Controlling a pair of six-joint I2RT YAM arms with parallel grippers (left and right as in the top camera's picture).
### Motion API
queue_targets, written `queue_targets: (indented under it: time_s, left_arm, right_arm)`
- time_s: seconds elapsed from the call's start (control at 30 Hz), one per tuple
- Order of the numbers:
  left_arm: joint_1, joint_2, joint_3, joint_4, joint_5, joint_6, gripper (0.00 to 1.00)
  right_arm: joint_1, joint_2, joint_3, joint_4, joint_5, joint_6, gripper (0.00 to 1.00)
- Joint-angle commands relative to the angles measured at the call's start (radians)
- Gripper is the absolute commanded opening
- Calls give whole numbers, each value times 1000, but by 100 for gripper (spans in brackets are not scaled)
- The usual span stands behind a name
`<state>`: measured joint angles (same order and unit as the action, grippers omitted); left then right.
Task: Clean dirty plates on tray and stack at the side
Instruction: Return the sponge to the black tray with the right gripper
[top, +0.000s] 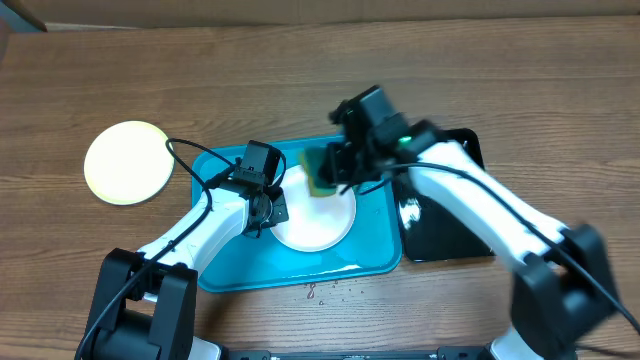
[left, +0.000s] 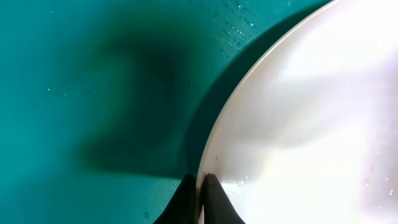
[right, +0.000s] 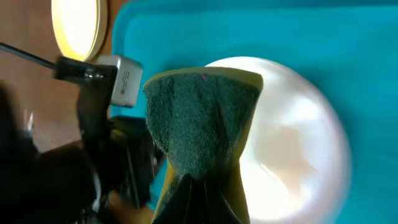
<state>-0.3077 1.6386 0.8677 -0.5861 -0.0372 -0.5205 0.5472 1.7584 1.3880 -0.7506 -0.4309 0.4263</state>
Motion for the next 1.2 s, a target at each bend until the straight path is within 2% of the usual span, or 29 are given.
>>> queue_targets:
  time_s: [0.0,0.17,0.23,0.37,0.63,0.67,0.7,0.73,0.77,0.8,0.83,0.93,0.97,1.0,1.17]
  left_arm:
    - [-7,11,-15,-4,3,18,4]
    - [-7,11,-15,-2,4,19,4]
    - [-7,11,-15,0,5,19,4]
    - [-7,11,-15,5,9,19,4]
    - [-7,11,-15,4,9,19,4]
    - [-7,11,-15,4,9,19,4]
    - [-7,11,-15,6,9,19,4]
    - [-7,11,-15,8,8,20,4]
    - [-7,11,-15,9,2,25,4]
    - [-7,11,-15,12,-1,32,4]
    - [-6,10,-10,11,-3,45,4]
    - [-6,-1,29,-21,-10,87,4]
    - [-6,-10,49,-43,-27,94,4]
    - [-7,-26,75,-77,-56,94,4]
    - [-32,-162,208,-227,-215,94,4]
  right_arm:
    - [-73,-69,21,-92,155,-20,4]
    - [-198,-66,11,-328,452,-19,4]
    - [-231,-56,-14,-359,528,-20,4]
    - [-278,-46,-117,-325,558,-60,4]
    - [-303,-46,-316,-95,576,-57,4]
    - [-303,-46,-328,-75,577,-57,7]
    - [-303,-46,-334,-64,576,-58,23]
    - [-303,-46,-334,-62,576,-59,51]
    - [-303,-46,-334,-62,576,-65,67]
    - [-303,-46,-332,-62,577,-72,75]
    - [-303,-47,-325,-64,577,-92,80]
    - [-306,-49,-281,-101,577,-117,87]
    - [-307,-49,-253,-129,577,-117,97]
    - [-307,-49,-233,-148,577,-117,100]
    - [-306,-48,-204,-60,576,-116,100]
